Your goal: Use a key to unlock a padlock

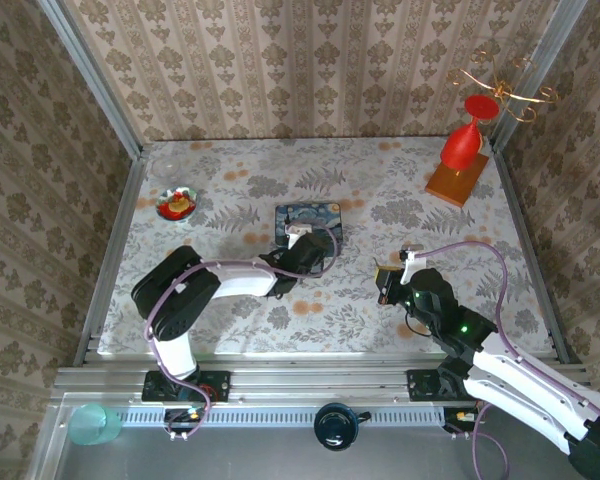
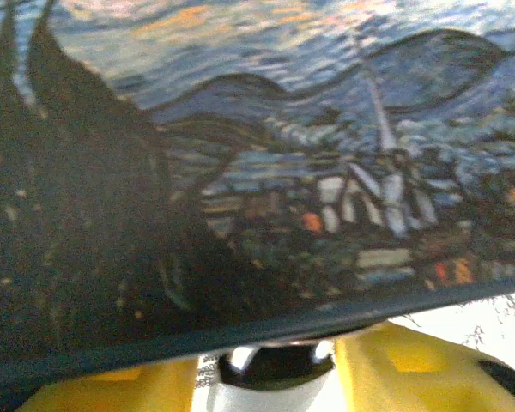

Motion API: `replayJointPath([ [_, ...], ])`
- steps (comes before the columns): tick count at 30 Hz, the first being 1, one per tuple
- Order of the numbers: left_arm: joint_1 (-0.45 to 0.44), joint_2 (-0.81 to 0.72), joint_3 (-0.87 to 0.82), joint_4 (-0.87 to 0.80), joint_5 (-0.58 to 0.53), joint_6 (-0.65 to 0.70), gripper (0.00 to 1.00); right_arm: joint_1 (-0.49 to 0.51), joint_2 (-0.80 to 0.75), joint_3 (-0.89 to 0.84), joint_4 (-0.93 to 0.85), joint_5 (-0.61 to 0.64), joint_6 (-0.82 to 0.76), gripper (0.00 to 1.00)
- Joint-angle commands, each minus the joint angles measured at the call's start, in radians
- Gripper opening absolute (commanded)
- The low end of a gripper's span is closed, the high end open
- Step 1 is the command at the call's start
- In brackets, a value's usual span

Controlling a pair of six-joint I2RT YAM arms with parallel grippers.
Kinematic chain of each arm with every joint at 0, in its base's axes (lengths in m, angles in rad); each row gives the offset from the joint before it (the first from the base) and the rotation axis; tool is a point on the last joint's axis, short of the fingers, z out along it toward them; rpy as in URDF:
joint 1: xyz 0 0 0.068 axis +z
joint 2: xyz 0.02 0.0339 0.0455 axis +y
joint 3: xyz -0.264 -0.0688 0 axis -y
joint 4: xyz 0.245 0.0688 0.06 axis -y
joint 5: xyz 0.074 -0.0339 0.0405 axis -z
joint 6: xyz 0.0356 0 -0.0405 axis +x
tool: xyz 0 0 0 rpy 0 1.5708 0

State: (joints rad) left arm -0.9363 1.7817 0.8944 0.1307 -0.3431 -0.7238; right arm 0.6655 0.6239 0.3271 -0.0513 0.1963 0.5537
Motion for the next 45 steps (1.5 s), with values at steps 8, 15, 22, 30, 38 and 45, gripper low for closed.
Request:
replayJointPath([
  [8, 0.055, -0.159, -0.179, 0.247, 0.211, 0.184, 0.6, -0.003, 0.007, 0.046, -0.002, -0.023, 0.005, 0.0],
  [15, 0.157, -0.266, -0.344, 0.426, 0.438, 0.279, 0.64, -0.002, 0.015, 0.046, 0.01, -0.032, 0.015, 0.0],
  [22, 0.267, -0.304, -0.396, 0.44, 0.658, 0.38, 0.64, -0.002, 0.023, 0.05, 0.015, -0.039, 0.024, 0.0],
  [30, 0.361, -0.26, -0.403, 0.451, 0.811, 0.397, 0.63, 0.0, 0.033, 0.05, 0.021, -0.044, 0.032, 0.0],
  [38, 0.346, -0.165, -0.348, 0.454, 0.846, 0.401, 0.57, 0.001, 0.048, 0.054, 0.03, -0.051, 0.036, 0.0],
  [45, 0.279, -0.091, -0.281, 0.406, 0.739, 0.411, 0.56, 0.003, 0.041, 0.05, 0.03, -0.049, 0.043, 0.0],
])
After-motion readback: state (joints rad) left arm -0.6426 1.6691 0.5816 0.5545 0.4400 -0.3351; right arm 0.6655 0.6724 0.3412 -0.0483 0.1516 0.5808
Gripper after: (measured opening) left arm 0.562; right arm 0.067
